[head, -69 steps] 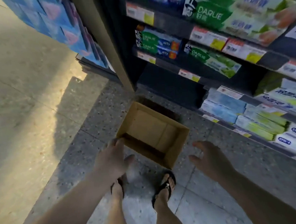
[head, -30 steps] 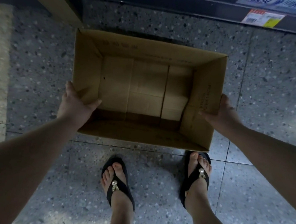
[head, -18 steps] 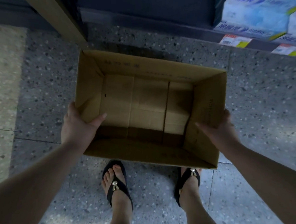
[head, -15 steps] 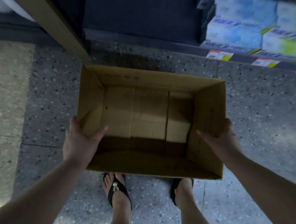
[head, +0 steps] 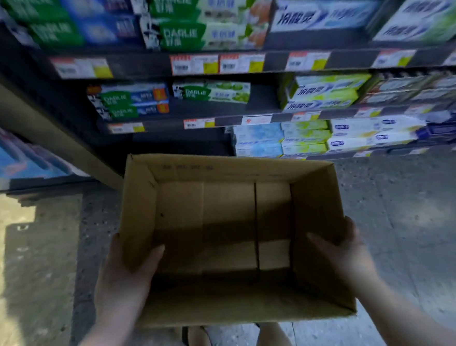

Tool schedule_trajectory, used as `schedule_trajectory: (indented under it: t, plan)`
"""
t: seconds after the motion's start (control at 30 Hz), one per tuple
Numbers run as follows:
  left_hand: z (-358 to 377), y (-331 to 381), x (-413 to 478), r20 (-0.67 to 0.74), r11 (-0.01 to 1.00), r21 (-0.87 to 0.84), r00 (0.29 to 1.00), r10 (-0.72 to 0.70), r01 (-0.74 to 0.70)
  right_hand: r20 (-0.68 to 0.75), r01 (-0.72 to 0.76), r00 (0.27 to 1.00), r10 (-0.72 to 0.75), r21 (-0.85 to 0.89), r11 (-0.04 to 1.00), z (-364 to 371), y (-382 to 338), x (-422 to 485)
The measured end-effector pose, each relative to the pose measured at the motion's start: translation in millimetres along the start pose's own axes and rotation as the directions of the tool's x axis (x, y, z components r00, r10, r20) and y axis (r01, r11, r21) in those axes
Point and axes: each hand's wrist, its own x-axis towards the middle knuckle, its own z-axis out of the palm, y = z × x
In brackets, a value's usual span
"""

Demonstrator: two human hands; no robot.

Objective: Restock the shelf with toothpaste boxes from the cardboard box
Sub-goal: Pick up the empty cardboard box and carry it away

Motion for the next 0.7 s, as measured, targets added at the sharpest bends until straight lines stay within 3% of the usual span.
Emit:
schedule_trajectory:
  t: [0.3,0.7]
  plan:
    - [-54.8,101.0,-76.5,0.123,0.974,-0.019,0.966,0.226,-0.226,-0.202,-0.04,0.977,0.07,0.147,0.988,-137.8,17.3,-100.7]
    - [8.7,221.0,-227.2,0.313,0.817,0.032,0.782,0.539,-0.576,-0.391,-0.174,0.86,0.329,0.381,0.908,-291.4,164.2,-203.0]
